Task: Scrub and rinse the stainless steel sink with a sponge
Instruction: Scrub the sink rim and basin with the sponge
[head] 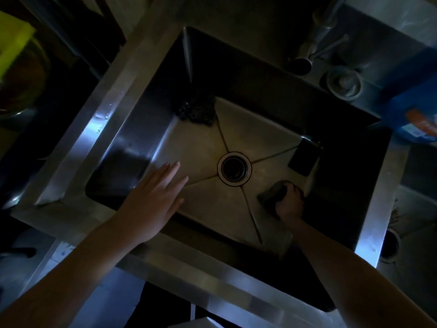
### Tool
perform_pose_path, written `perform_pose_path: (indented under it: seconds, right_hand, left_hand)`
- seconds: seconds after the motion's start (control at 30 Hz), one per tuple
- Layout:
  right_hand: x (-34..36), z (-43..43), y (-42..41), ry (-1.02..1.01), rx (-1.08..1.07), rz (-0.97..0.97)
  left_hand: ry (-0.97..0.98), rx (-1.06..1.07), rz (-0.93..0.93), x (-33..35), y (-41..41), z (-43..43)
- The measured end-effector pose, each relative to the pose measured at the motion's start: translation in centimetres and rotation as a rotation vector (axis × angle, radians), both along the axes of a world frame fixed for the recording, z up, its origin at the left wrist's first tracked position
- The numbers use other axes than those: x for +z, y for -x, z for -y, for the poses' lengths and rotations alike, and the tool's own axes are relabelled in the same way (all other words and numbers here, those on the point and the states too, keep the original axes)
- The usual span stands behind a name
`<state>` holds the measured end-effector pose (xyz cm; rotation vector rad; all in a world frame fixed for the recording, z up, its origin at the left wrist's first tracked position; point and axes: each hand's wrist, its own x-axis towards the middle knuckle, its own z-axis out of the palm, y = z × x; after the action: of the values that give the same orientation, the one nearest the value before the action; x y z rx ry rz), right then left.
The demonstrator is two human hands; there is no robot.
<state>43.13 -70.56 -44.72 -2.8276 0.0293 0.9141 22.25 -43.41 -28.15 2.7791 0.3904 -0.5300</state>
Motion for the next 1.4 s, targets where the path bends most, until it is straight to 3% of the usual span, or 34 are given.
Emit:
perform_pose_path:
  seconds: [0.1,0.3,0.53,0.6,0.7,0.8,1.03,1.13,1.27,1.4]
  right_hand:
    - [-0.2,-2.5,0.4,-0.090,-0.077,-0.032]
    - [-1.4,-6.7,1.9,-0.163,0.230,-0.094]
    - [-1.8,-5.3,2.9,-0.150,0.415,-0.075]
    - [-1.9,-4.2,2.9,-0.248,0.374,-0.035]
    - [-1.5,-4.5,1.1,-0.397,0.136,0.040]
    - [-1.4,-6.3,-2.7,-0.423,0.038,0.098]
    - [-1.9,-12.8,-8.3,-0.293,0.277,0.019]
    - [-2.2,-15.6,-7.0,-0.359,0.419,-0.015]
    - [-2.6,-16.6,-3.6,-0.298,0.648,-0.097]
    - [-2.7,-15.8,-2.9,-0.348,0.650,-0.122]
  left_hand:
    - [0.035,0.026,-0.007,-0.3,-0.1,-0.1]
    - [0.040,0.036,-0.005,0.2,-0.3,-0.3]
    - [0.036,0.048,-0.005,-0.3,0.8,-1.2]
    - [0.030,0.058,0.012,-0.3,1.1,-1.4]
    - [0.009,0.052,0.019,0.0,1.3,-1.8]
    - [-0.037,0.036,0.015,-0.2,1.3,-2.4]
    - [-0.162,0.003,0.044,-1.6,1.2,-3.6]
    - [-0.188,0.034,0.032,-2.0,0.6,-4.0]
    - [-0.207,0.054,0.058,-2.0,-0.7,-5.7]
    - [-0.306,0.079,0.100,-0.5,-1.7,-8.0]
